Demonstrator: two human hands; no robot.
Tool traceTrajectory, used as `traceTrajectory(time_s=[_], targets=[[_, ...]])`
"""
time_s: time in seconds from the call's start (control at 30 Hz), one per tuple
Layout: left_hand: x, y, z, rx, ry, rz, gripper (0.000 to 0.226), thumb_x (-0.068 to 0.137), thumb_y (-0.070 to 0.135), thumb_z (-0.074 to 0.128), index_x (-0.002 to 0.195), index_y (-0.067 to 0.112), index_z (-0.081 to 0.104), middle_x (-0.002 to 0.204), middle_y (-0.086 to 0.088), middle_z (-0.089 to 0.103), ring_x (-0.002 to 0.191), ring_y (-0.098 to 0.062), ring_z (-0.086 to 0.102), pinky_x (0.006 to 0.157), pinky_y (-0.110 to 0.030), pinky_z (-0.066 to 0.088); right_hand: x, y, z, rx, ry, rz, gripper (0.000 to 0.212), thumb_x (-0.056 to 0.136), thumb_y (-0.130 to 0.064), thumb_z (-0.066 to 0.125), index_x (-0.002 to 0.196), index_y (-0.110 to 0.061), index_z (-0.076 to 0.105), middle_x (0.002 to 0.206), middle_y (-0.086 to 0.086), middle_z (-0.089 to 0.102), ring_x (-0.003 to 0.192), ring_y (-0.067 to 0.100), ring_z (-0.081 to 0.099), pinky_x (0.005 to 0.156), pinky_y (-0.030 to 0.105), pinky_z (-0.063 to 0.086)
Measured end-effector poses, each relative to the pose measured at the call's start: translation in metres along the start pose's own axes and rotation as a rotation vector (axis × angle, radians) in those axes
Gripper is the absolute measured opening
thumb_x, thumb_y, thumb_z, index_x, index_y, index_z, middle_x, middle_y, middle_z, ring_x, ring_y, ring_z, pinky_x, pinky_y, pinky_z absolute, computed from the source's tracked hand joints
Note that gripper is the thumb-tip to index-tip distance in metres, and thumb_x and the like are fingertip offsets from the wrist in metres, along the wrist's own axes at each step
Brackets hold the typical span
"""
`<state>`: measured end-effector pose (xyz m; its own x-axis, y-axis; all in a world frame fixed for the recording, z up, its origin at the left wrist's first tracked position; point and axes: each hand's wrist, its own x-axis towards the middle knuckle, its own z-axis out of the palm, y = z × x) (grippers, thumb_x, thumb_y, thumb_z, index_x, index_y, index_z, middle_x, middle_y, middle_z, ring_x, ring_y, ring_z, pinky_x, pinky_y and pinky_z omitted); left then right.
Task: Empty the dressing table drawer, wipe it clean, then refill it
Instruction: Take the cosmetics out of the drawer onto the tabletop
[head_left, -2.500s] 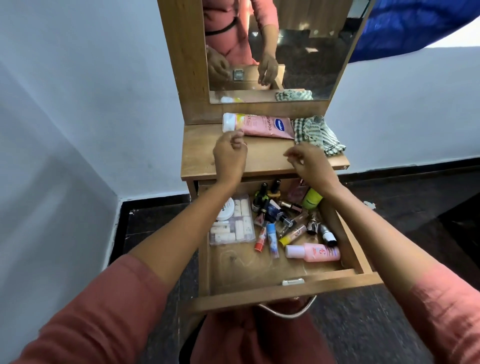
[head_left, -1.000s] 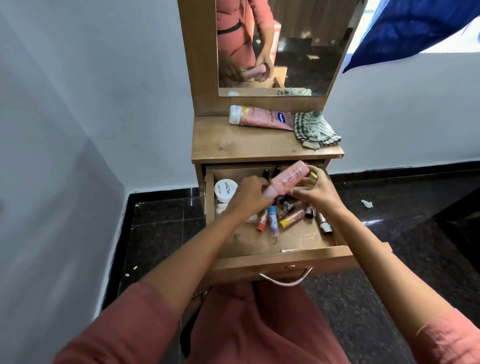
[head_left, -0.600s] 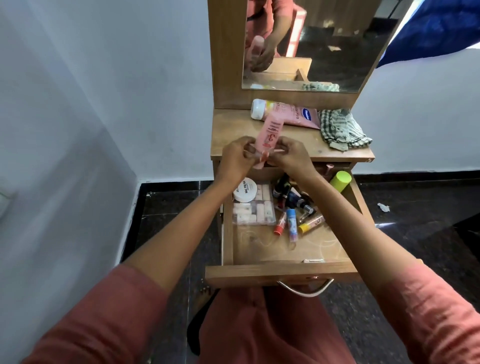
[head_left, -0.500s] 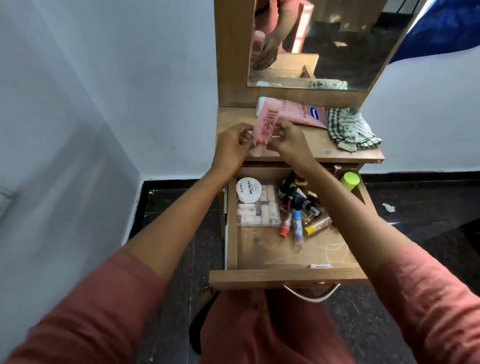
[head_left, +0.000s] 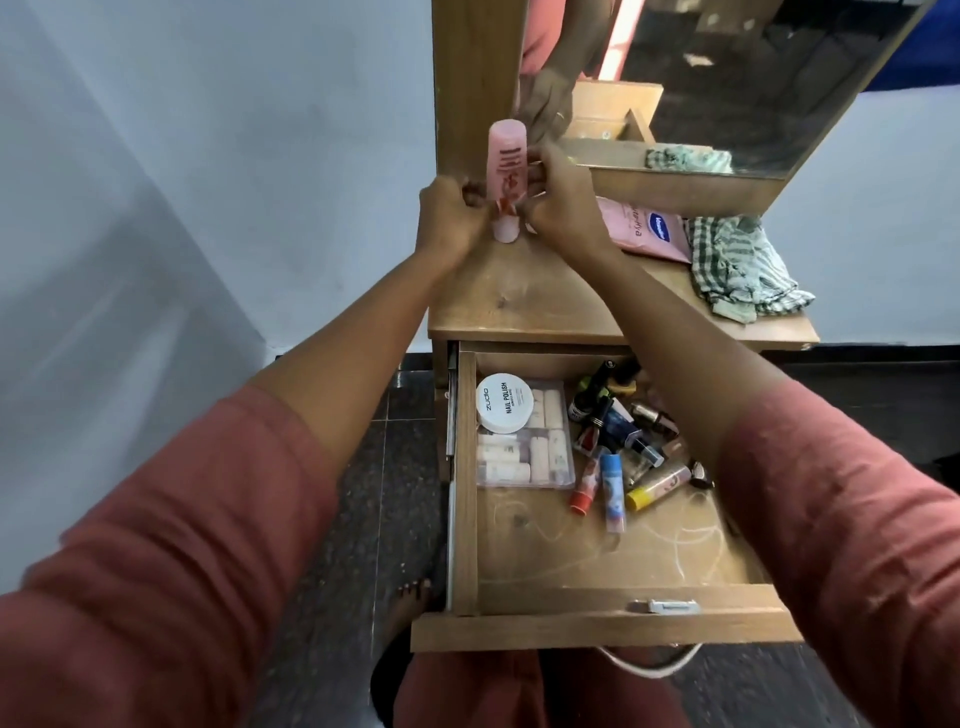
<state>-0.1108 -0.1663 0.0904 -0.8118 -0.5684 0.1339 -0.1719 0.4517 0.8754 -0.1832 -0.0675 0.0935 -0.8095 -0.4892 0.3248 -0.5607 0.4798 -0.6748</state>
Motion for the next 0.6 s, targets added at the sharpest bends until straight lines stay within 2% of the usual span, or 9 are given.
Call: traceTrajectory(time_s=[0.07, 0.13, 0.2, 0.4, 0.5, 0.6], targets=[[0.006, -0.001, 0.004, 0.007, 0.014, -0.003, 0.027, 0.086, 0.018, 0.061, 0.108, 0.003, 0.063, 0.108, -0.011, 0.066, 0.09, -0.015, 0.061, 0.061, -0.006, 0.041, 0.005, 0.004, 0.002, -0.017, 0.025, 0.001, 0.035, 0.078, -0.006, 0.063, 0.111, 0.003, 0.055, 0.112, 0.015, 0.065, 0.1, 0.024, 0.061, 0.082, 0.025, 0.049], [0.009, -0.001, 0.007, 0.004, 0.016, 0.003, 0.028, 0.085, 0.017, 0.062, 0.109, 0.003, 0.063, 0.107, -0.011, 0.067, 0.085, -0.011, 0.057, 0.063, -0.003, 0.04, 0.008, 0.008, 0.004, -0.041, 0.054, 0.008, 0.035, 0.077, -0.012, 0.064, 0.109, 0.0, 0.056, 0.111, 0.013, 0.066, 0.101, 0.026, 0.062, 0.088, 0.038, 0.05], [0.012, 0.0, 0.009, 0.019, 0.017, 0.022, 0.028, 0.085, 0.015, 0.061, 0.11, 0.003, 0.063, 0.108, -0.011, 0.067, 0.084, -0.009, 0.055, 0.063, 0.001, 0.038, 0.01, 0.011, 0.004, -0.074, 0.083, 0.018, 0.036, 0.076, -0.017, 0.064, 0.108, -0.002, 0.057, 0.109, 0.012, 0.067, 0.103, 0.027, 0.061, 0.089, 0.044, 0.049], [0.013, 0.003, 0.014, 0.032, 0.019, 0.031, 0.032, 0.086, 0.016, 0.061, 0.116, 0.005, 0.061, 0.116, -0.01, 0.065, 0.098, -0.013, 0.06, 0.078, -0.007, 0.039, 0.01, 0.019, 0.002, -0.11, 0.08, 0.037, 0.037, 0.075, -0.019, 0.065, 0.11, -0.008, 0.059, 0.113, 0.008, 0.066, 0.109, 0.026, 0.058, 0.093, 0.045, 0.046], [0.01, 0.003, 0.014, 0.016, 0.022, 0.014, 0.032, 0.086, 0.016, 0.061, 0.116, 0.004, 0.06, 0.116, -0.01, 0.065, 0.101, -0.015, 0.06, 0.082, -0.009, 0.04, 0.009, 0.018, -0.001, -0.095, 0.078, 0.036, 0.038, 0.074, -0.016, 0.068, 0.11, -0.011, 0.06, 0.111, 0.003, 0.067, 0.107, 0.02, 0.059, 0.093, 0.043, 0.047], [0.007, 0.002, 0.013, 0.022, 0.057, -0.026, 0.03, 0.088, 0.014, 0.059, 0.116, 0.004, 0.06, 0.112, -0.011, 0.065, 0.1, -0.017, 0.06, 0.086, -0.013, 0.04, 0.004, 0.019, -0.007, -0.092, 0.113, 0.02, 0.04, 0.074, -0.016, 0.071, 0.112, -0.01, 0.06, 0.113, 0.005, 0.065, 0.107, 0.021, 0.058, 0.095, 0.041, 0.046]])
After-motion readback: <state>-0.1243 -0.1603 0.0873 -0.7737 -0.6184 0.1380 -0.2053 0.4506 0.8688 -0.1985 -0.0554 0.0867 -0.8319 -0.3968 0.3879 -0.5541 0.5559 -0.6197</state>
